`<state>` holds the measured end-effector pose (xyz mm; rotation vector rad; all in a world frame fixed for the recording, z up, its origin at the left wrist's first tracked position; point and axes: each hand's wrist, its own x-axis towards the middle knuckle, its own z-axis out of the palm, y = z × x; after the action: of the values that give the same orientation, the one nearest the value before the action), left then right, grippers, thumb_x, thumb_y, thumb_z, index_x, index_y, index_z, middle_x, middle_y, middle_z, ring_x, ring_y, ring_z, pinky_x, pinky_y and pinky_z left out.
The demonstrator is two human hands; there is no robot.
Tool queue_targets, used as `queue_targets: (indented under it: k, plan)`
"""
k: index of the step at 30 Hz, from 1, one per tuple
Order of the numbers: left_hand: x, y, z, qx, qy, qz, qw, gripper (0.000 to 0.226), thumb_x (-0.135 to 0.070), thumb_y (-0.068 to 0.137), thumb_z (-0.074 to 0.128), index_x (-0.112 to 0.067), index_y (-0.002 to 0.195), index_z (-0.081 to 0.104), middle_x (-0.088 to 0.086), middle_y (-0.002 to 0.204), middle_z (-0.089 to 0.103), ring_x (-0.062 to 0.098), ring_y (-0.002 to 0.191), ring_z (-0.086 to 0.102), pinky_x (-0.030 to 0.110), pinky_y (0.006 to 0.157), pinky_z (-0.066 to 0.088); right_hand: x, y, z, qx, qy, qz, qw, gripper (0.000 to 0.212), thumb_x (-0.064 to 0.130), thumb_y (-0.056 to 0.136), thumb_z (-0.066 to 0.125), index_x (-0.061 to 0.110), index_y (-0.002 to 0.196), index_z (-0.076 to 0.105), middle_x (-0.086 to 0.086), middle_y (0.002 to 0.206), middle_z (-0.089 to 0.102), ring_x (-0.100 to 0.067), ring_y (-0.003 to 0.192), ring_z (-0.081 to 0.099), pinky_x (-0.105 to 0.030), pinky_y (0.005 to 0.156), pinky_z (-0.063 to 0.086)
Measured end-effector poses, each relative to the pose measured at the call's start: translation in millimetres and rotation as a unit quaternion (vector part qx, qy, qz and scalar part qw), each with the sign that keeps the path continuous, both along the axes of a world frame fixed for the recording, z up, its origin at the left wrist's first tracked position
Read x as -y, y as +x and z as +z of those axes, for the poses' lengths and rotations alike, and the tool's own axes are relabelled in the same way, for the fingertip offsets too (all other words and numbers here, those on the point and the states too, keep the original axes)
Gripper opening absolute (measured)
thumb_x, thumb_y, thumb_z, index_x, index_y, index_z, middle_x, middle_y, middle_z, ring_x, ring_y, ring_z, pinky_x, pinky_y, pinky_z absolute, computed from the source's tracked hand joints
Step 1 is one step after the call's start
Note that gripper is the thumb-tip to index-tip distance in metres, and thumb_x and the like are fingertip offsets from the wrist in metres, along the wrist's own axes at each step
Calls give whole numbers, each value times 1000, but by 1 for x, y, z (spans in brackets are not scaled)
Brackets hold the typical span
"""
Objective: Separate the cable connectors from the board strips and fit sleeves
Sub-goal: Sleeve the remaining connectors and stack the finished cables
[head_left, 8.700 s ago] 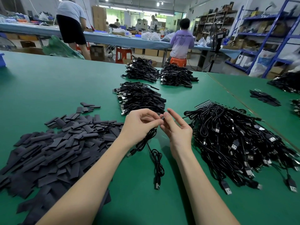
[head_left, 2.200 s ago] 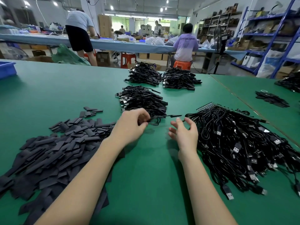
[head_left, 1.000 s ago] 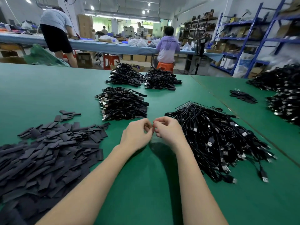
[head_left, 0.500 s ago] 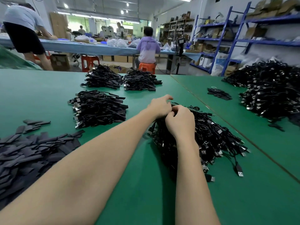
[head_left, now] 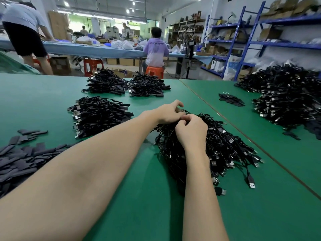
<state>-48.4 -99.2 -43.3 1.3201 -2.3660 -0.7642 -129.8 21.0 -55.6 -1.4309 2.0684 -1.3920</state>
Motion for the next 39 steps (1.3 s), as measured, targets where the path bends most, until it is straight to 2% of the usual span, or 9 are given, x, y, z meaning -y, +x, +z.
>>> queue_targets:
  k: [6,9,13,19,24,28,34,37,39]
  plan:
    - [1,3,10,91,-166,-18,982,32,-45,100,54,-28,120,71,-2,120,70,22,114,60,39,94,51,-1,1,0,10,-13,-1,1000,26,10,95,51,10,111,71,-11,116,70,-29,115,59,-31,94,42]
    - [-3,3,7,61,-218,15,974,29,-47,100,52,-33,108,76,-8,111,72,20,108,60,34,81,50,-1,1,0,9,-18,-4,1000,22,15,95,55,10,108,72,-9,112,72,-27,112,60,-30,91,41]
    - [-6,13,8,-23,-256,53,965,29,-46,101,53,-29,104,76,-9,107,72,17,103,61,36,86,51,-2,0,2,22,-43,-7,999,22,18,95,58,11,111,72,-6,110,73,-24,112,61,-27,89,41]
    - [-11,43,25,-171,-230,86,954,30,-32,102,59,-9,96,78,6,88,75,23,82,65,31,79,51,-3,6,12,20,-93,-16,995,25,21,94,59,14,117,67,-3,112,69,-19,108,62,-27,89,45]
    - [-25,85,52,-196,-223,119,948,31,-32,102,57,-9,94,77,2,74,69,-5,46,46,8,49,34,-5,12,17,17,-101,-7,995,25,24,95,59,17,119,64,0,117,67,-19,111,60,-30,92,46]
    - [-50,122,76,-188,-198,96,957,27,-28,103,58,-9,91,73,-4,77,74,2,61,69,18,59,56,-4,22,22,15,-120,18,993,24,28,97,61,19,119,62,3,117,65,-19,112,59,-27,89,41]
    - [-85,171,85,-184,-153,91,967,34,-33,101,60,-2,94,72,3,71,63,11,65,65,35,67,63,-5,46,26,-14,-143,51,988,57,45,96,62,20,144,44,-1,144,48,-19,136,40,-26,105,28]
    - [-103,185,79,-212,-113,96,966,25,-29,101,60,-13,87,72,-16,54,51,3,62,66,20,57,55,-4,48,24,-2,-55,133,990,63,55,97,59,27,150,39,-2,148,50,-21,136,46,-34,105,36]
    - [-112,192,72,-262,-70,93,958,28,-24,102,59,-17,77,67,-16,57,50,14,75,76,15,54,51,-4,52,22,38,-27,196,979,54,60,97,56,29,142,50,3,130,64,-16,119,60,-31,91,44]
